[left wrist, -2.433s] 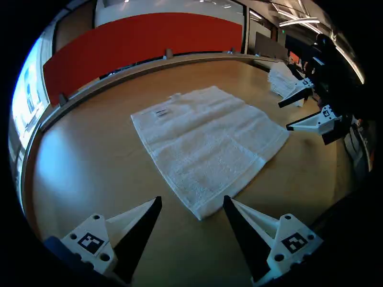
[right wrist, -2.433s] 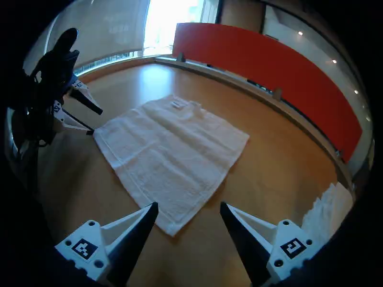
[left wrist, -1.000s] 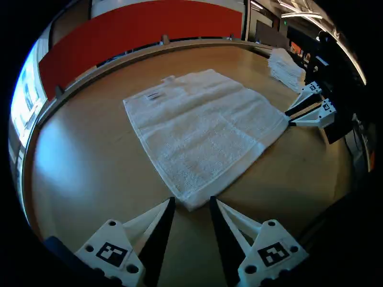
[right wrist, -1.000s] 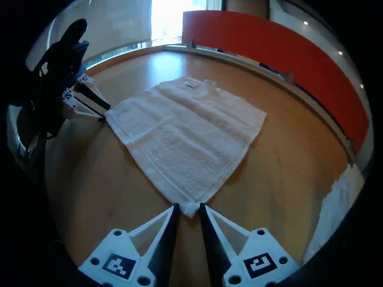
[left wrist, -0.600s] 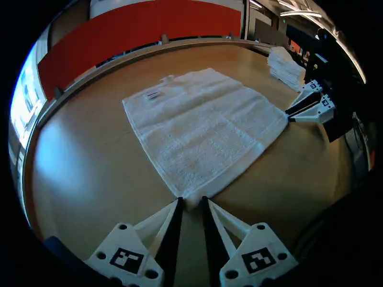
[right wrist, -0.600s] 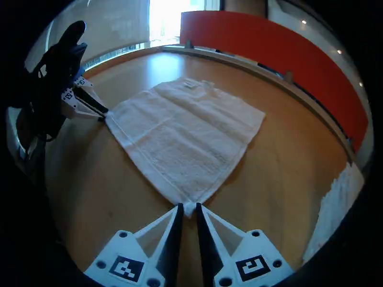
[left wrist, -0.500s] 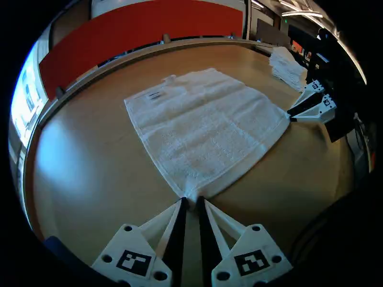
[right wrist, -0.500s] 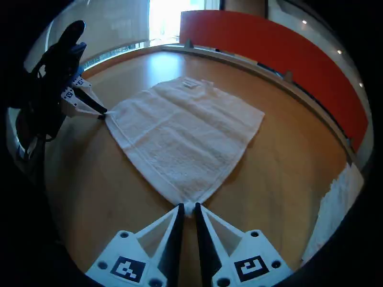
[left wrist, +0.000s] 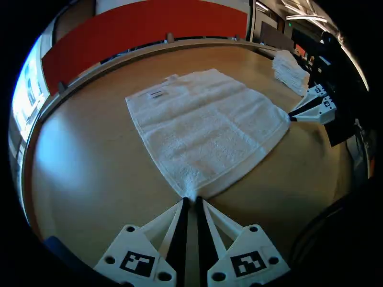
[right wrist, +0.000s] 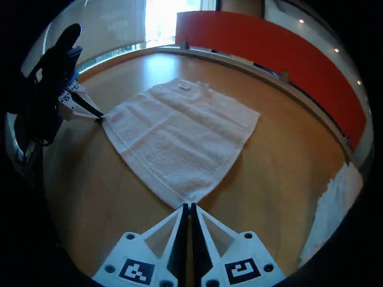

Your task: Fold towel

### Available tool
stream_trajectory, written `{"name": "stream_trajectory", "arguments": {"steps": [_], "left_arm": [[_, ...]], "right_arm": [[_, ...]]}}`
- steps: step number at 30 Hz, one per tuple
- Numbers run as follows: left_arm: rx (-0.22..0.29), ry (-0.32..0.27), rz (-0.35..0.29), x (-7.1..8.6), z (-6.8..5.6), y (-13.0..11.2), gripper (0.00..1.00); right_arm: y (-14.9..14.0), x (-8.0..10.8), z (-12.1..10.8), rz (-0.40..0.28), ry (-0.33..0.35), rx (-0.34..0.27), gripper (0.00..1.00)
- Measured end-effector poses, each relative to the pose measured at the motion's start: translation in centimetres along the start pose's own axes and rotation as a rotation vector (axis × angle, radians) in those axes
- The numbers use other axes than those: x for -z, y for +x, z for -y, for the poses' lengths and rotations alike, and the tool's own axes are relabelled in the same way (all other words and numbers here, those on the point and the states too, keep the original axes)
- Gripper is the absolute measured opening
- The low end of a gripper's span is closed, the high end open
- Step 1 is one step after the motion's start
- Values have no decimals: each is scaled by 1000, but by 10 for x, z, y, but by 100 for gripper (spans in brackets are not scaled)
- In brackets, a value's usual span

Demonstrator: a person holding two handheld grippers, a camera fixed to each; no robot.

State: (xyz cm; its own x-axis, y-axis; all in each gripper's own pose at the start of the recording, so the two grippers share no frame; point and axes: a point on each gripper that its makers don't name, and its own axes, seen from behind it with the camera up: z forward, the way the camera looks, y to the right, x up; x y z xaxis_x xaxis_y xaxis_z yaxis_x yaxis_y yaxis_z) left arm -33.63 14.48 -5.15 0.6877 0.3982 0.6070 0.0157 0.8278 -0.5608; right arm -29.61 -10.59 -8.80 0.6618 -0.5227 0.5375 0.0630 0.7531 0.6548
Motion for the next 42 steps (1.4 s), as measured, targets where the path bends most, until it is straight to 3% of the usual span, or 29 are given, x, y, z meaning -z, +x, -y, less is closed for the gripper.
{"name": "stream_trajectory", "arguments": {"steps": [8, 17, 42], "left_arm": [[16, 1, 0, 0, 0, 1, 12], [36, 0, -24, 11, 1, 18, 12], [119, -28, -58, 69, -5, 61, 12]], "right_arm": [[0, 0, -1, 17, 13, -31, 3], [14, 12, -3, -16, 21, -40, 3], [76, 79, -7, -141, 2, -58, 3]]}}
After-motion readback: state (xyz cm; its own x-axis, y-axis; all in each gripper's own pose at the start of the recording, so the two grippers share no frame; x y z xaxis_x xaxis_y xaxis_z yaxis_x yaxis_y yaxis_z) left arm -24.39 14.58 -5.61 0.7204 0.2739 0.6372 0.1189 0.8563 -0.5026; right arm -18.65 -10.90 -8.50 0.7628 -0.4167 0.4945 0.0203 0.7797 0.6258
